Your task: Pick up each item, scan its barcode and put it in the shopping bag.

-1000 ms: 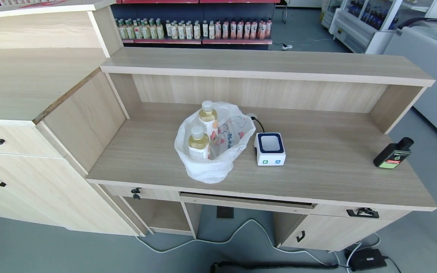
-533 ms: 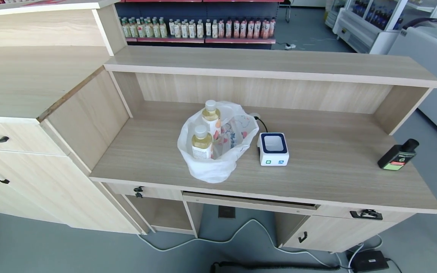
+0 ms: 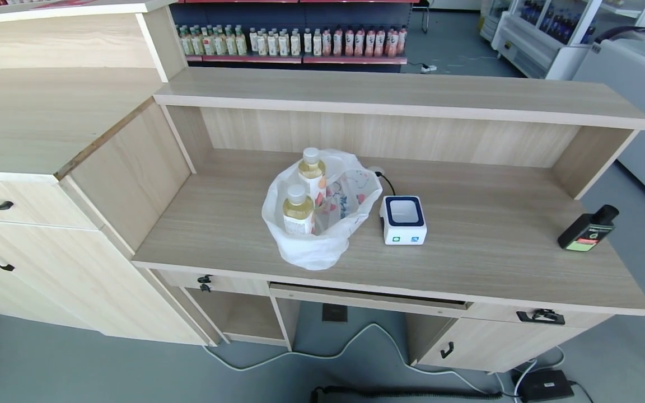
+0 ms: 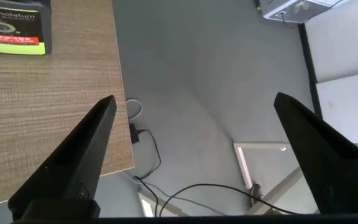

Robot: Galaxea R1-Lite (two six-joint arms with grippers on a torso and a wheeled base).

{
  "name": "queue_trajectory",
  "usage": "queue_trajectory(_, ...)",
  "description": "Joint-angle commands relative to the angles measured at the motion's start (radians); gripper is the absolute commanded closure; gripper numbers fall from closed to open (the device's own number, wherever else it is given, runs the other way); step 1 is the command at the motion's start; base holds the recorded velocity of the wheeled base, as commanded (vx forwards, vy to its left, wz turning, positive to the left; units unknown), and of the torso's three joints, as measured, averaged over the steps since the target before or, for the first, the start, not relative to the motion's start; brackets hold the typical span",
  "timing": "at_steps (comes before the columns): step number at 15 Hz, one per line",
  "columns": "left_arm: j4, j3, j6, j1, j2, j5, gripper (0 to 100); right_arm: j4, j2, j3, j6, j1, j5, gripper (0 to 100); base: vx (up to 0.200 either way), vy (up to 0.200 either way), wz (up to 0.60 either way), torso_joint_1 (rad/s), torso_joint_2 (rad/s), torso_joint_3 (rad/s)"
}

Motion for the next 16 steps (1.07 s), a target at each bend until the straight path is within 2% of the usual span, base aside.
queue_trajectory(1, 0.000, 0.000, 0.000, 0.000, 0.000, 0.000, 0, -0.003, 0.038, -0.016, 0.003, 0.027, 0.002, 0, 0.000, 0.000, 0.00, 0.000, 0.00, 0.000)
queue_trajectory(9, 0.000, 0.000, 0.000, 0.000, 0.000, 0.000, 0, -0.010, 0.116, -0.136, 0.017, 0.092, 0.002, 0, 0.000, 0.000, 0.00, 0.000, 0.00, 0.000)
queue_trajectory(16, 0.000, 0.000, 0.000, 0.000, 0.000, 0.000, 0, -0.023, 0.147, -0.151, 0.017, 0.129, 0.004, 0, 0.000, 0.000, 0.00, 0.000, 0.00, 0.000)
